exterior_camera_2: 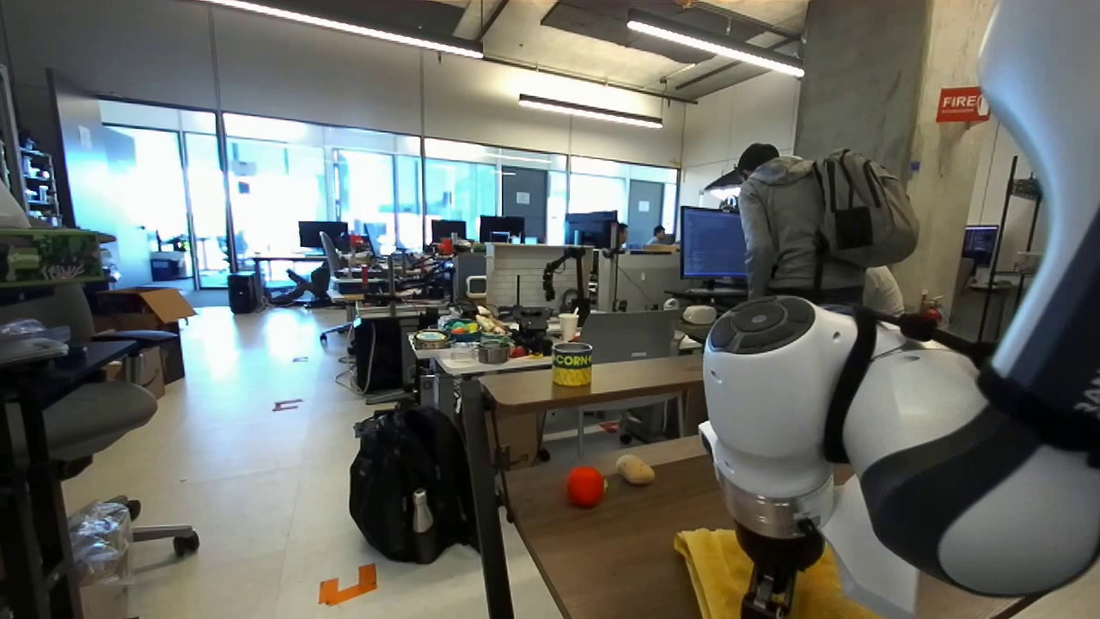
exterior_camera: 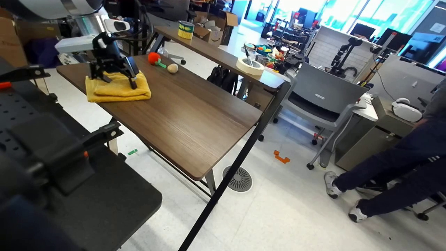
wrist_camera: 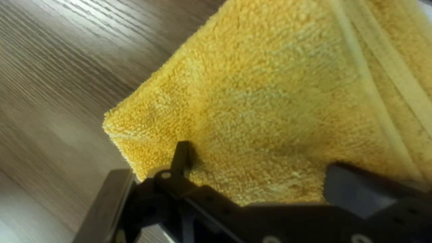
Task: Use the towel to clean the table and move the plush toys to the right
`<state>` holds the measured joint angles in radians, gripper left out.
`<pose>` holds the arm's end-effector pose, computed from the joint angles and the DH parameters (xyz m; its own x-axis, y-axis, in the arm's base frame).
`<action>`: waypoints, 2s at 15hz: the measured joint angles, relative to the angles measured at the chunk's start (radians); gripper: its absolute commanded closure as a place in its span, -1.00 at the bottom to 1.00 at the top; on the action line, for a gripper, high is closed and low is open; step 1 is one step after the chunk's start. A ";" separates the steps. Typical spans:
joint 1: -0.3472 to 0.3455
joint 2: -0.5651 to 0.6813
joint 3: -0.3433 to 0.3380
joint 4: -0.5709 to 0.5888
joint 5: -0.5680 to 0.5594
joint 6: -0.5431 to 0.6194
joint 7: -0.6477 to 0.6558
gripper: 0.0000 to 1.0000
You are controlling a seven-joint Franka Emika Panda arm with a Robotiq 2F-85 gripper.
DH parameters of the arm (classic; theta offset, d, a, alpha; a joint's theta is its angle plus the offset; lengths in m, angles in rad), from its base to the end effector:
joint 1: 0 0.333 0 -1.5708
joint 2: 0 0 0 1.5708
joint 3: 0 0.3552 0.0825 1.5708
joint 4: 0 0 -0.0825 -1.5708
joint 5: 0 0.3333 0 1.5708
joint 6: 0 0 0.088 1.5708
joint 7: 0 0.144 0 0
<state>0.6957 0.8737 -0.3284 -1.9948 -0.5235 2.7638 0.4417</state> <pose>0.5310 0.2165 0.0659 0.8673 0.4952 -0.0512 0.4686 -0.7774 0.4196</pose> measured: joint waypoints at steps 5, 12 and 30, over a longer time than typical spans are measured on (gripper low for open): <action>0.165 0.039 -0.134 -0.024 -0.089 0.177 0.038 -1.00; -0.016 0.151 -0.196 0.117 0.188 0.179 -0.040 -1.00; -0.482 0.093 0.100 0.264 0.049 -0.304 -0.471 -1.00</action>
<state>0.2140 0.9663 -0.2283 -1.7311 -0.4742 2.4594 -0.0292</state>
